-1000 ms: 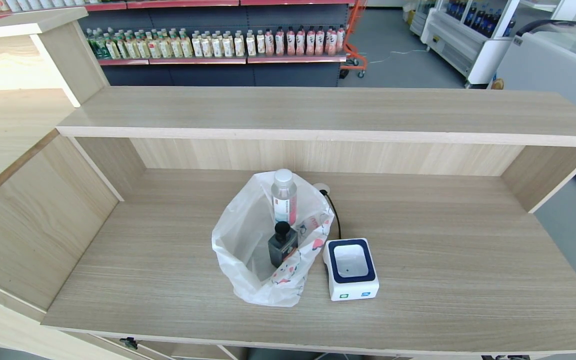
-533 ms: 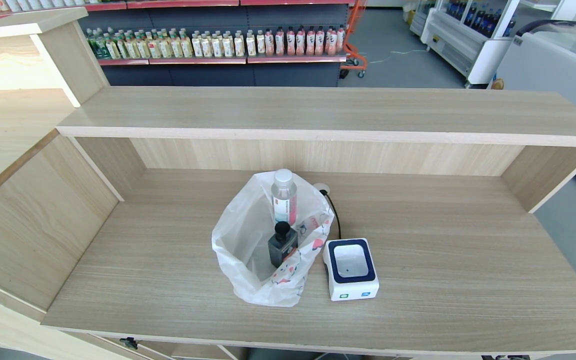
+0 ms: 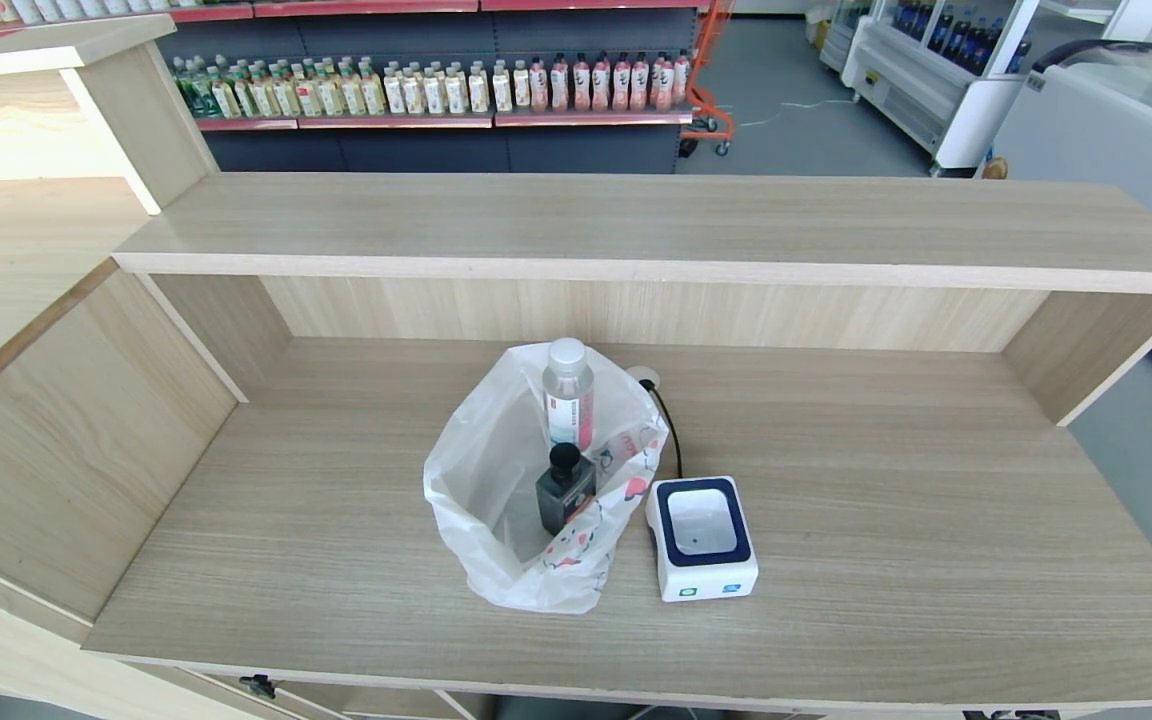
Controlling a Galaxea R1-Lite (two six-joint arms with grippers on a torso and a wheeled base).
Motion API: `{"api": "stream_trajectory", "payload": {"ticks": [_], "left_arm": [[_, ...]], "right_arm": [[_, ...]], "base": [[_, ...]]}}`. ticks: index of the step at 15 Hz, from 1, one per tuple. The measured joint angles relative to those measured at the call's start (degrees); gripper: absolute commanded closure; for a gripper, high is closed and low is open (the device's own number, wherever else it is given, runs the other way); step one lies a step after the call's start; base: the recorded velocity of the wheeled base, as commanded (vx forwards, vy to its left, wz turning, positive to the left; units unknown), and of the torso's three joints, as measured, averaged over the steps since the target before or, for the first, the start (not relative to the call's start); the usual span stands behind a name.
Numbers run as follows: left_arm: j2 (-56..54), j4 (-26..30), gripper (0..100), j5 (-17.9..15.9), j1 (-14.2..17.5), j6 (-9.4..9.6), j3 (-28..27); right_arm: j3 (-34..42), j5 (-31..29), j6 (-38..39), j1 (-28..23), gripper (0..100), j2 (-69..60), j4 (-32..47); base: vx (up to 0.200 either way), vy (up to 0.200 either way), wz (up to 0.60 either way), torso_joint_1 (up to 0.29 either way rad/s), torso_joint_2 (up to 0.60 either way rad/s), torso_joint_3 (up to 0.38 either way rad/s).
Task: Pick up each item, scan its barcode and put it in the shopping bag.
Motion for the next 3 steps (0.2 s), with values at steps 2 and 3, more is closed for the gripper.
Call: {"api": "stream_trajectory", "payload": {"ticks": [2, 3], "left_arm": [[0.0, 0.0, 0, 0.0, 0.0, -0.02, 0.0], [0.0, 0.0, 0, 0.0, 0.0, -0.02, 0.0]], "right_arm": [[0.0, 0.0, 0.0, 0.0, 0, 0.0, 0.0], [0.0, 0.0, 0.0, 0.0, 0, 0.0, 0.0]], "base": [[0.000, 0.000, 0.00, 0.000, 0.00, 0.000], [0.000, 0.000, 0.00, 0.000, 0.00, 0.000]]}}
